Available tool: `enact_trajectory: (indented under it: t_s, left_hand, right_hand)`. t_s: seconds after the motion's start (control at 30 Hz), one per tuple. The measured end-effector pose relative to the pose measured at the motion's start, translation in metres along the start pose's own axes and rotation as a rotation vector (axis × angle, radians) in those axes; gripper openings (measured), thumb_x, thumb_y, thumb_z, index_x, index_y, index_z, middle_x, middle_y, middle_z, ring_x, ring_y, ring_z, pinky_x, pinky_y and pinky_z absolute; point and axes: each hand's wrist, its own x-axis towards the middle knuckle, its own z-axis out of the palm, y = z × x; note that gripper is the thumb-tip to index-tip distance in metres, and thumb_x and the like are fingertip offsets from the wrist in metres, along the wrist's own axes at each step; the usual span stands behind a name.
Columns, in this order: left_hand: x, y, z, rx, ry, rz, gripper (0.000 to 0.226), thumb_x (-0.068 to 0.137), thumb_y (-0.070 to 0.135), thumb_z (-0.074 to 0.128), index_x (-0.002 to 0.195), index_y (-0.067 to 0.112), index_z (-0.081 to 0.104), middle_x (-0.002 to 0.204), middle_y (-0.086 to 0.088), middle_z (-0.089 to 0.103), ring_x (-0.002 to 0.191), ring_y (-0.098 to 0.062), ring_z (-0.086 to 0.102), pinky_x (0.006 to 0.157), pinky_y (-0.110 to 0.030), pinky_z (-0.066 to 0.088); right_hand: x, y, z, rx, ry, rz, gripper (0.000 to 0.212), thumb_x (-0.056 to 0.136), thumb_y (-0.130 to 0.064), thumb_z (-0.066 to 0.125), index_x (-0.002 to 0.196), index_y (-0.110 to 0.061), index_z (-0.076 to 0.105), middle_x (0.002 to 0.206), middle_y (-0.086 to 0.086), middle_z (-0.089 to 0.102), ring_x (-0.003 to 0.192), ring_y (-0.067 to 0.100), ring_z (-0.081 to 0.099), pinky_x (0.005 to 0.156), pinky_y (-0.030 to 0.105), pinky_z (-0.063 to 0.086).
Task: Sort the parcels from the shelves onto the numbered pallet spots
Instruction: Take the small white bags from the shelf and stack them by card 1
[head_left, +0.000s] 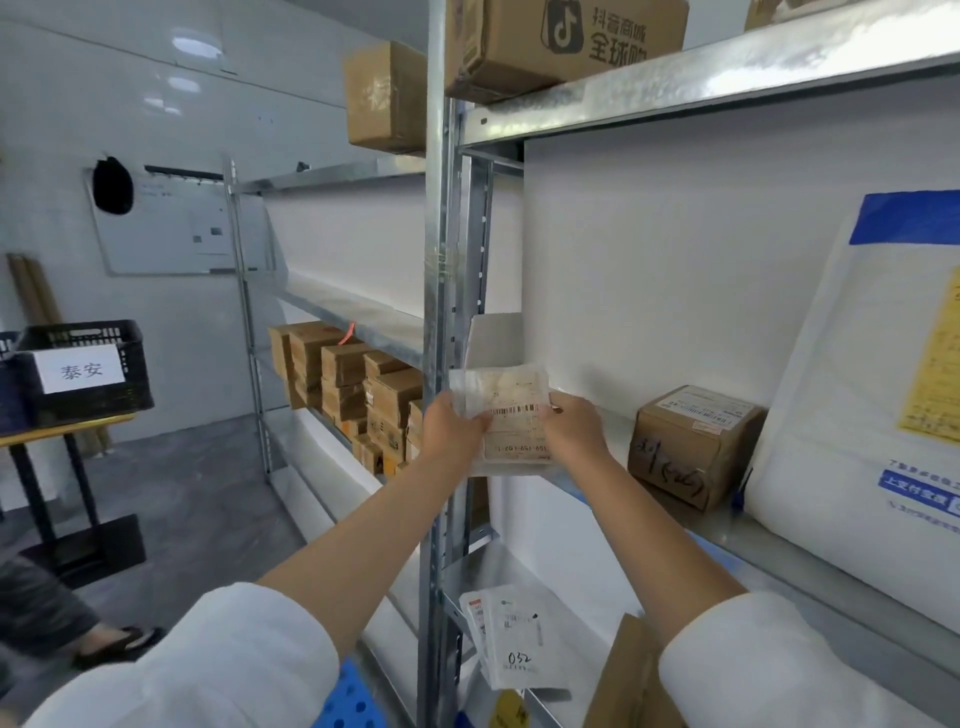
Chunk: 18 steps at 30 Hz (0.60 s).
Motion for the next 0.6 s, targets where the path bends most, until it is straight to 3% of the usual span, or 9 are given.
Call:
enact_trajectory:
  t_s: [0.07,0.17,0.27,0.37,0.5,0.6]
  left_hand:
    - [-0.017,0.002,-0.026,-0.036,0.003,0.101,0.024,0.093,0.014,0.059,0.117,0.012,0.058,0.11,-0.002,0.065,0.103,-0.021,0.062,0.073,-0.022,0.051]
    - [-0.051,-0.003,-0.07,-0.126,0.025,0.194,0.019,0.095,0.016,0.056,0.114,0.02,0.061,0.102,0.007,0.068,0.089,-0.009,0.063,0.065,-0.013,0.049]
    - [-0.086,-0.026,-0.114,-0.183,0.048,0.175,0.027,0.093,0.02,0.06,0.119,0.027,0.059,0.104,0.011,0.07,0.09,-0.004,0.067,0.068,-0.018,0.056]
    - [-0.121,-0.065,-0.157,-0.203,0.115,0.079,0.025,0.091,0.024,0.065,0.115,0.023,0.061,0.101,0.004,0.072,0.089,-0.011,0.07,0.073,-0.029,0.06]
    - [-0.185,-0.124,-0.216,-0.234,0.277,-0.014,0.05,0.087,0.024,0.07,0.131,0.029,0.048,0.102,0.003,0.073,0.093,-0.01,0.071,0.078,-0.03,0.059]
    - [-0.243,-0.162,-0.261,-0.195,0.417,-0.078,0.064,0.087,0.025,0.071,0.141,0.035,0.038,0.101,-0.001,0.073,0.094,-0.017,0.071,0.079,-0.043,0.059]
  right_hand:
    - [-0.024,-0.005,0.008,0.139,0.038,-0.076,0.025,0.098,-0.011,0.046,0.105,-0.019,0.068,0.098,0.001,0.068,0.089,0.02,0.063,0.06,0.022,0.047]
    - [-0.065,-0.011,0.031,0.424,-0.051,-0.024,0.024,0.098,-0.017,0.054,0.119,-0.023,0.065,0.107,-0.001,0.071,0.096,0.019,0.067,0.077,0.034,0.058]
    - [-0.109,-0.013,0.059,0.604,-0.207,0.033,0.02,0.095,-0.021,0.061,0.113,-0.029,0.067,0.104,-0.005,0.073,0.094,0.017,0.071,0.08,0.04,0.06]
    - [-0.155,-0.019,0.088,0.677,-0.335,0.054,0.019,0.093,-0.02,0.063,0.11,-0.024,0.068,0.099,-0.005,0.075,0.089,0.012,0.072,0.073,0.036,0.061]
    - [-0.207,-0.03,0.142,0.67,-0.467,0.027,0.032,0.092,-0.022,0.064,0.121,-0.036,0.058,0.11,-0.006,0.072,0.093,0.009,0.071,0.076,0.037,0.061]
    - [-0.257,-0.041,0.188,0.679,-0.666,-0.007,0.049,0.092,-0.021,0.064,0.133,-0.043,0.048,0.12,-0.012,0.067,0.105,0.008,0.067,0.081,0.036,0.06]
